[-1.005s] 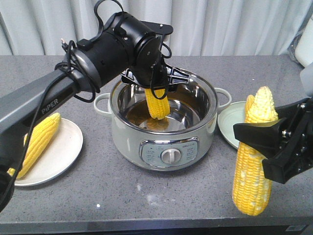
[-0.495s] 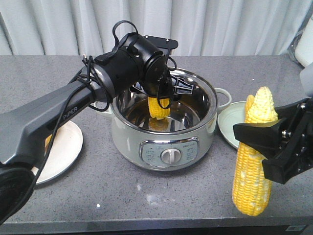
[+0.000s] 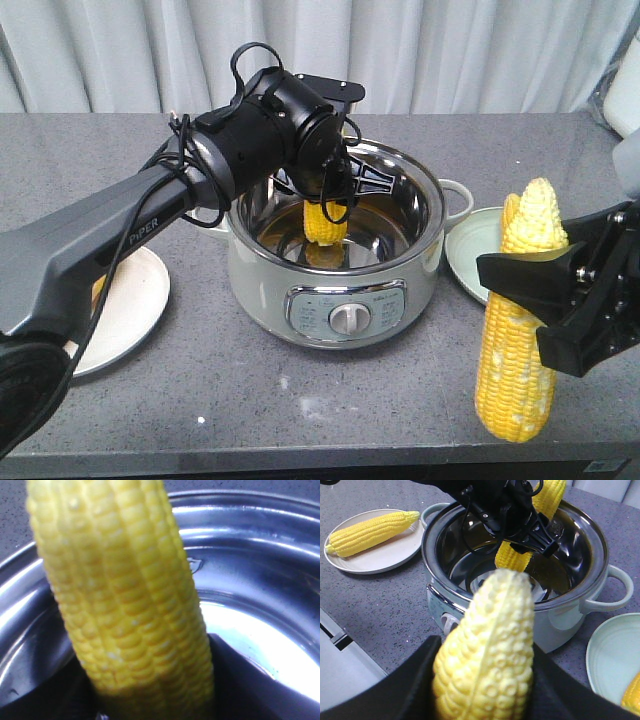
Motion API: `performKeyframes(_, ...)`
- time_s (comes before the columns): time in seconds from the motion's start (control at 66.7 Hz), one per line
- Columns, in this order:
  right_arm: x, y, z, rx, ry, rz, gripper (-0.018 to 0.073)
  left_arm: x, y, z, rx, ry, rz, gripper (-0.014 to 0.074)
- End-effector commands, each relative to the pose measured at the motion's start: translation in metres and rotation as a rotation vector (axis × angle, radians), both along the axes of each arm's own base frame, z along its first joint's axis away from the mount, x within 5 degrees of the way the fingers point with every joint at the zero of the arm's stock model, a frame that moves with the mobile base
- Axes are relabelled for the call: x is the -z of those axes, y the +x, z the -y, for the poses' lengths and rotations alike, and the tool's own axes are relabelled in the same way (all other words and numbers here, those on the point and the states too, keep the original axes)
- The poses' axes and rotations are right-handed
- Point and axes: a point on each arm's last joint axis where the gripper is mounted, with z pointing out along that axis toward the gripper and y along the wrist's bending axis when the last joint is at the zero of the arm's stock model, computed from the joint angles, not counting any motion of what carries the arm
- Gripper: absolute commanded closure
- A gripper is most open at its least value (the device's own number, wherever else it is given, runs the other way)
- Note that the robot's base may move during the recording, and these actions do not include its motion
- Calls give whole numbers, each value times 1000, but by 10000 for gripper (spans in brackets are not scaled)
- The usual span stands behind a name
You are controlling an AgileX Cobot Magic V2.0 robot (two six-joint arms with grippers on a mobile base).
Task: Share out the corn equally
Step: 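Close the left gripper on the last corn cob, then lift the last cob out of the pot with the left gripper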
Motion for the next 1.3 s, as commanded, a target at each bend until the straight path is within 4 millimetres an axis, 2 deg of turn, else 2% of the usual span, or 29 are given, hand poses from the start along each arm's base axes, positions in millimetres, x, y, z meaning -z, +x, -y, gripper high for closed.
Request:
performKeyframes(0.0, -15, 1, 2, 28, 43, 75, 337, -55, -12, -11, 23, -43, 106, 335)
performKeyframes(0.3, -15, 1, 2, 28, 43, 75, 337, -108, -42, -37, 154, 30, 119, 335)
performKeyframes(0.69, -15, 1, 2, 28, 43, 75, 337, -169, -78, -102, 227, 19, 108, 335)
performKeyframes(0.93, -15, 1, 2, 28, 43, 75, 337, -167, -105, -138, 257, -20, 132, 335)
performKeyframes(1.095, -15, 1, 2, 28, 43, 75, 337, -169, -139, -162, 272, -35, 228, 335)
performKeyframes(1.29, -15, 1, 2, 28, 43, 75, 337, -162, -179, -185, 251, -49, 316, 335)
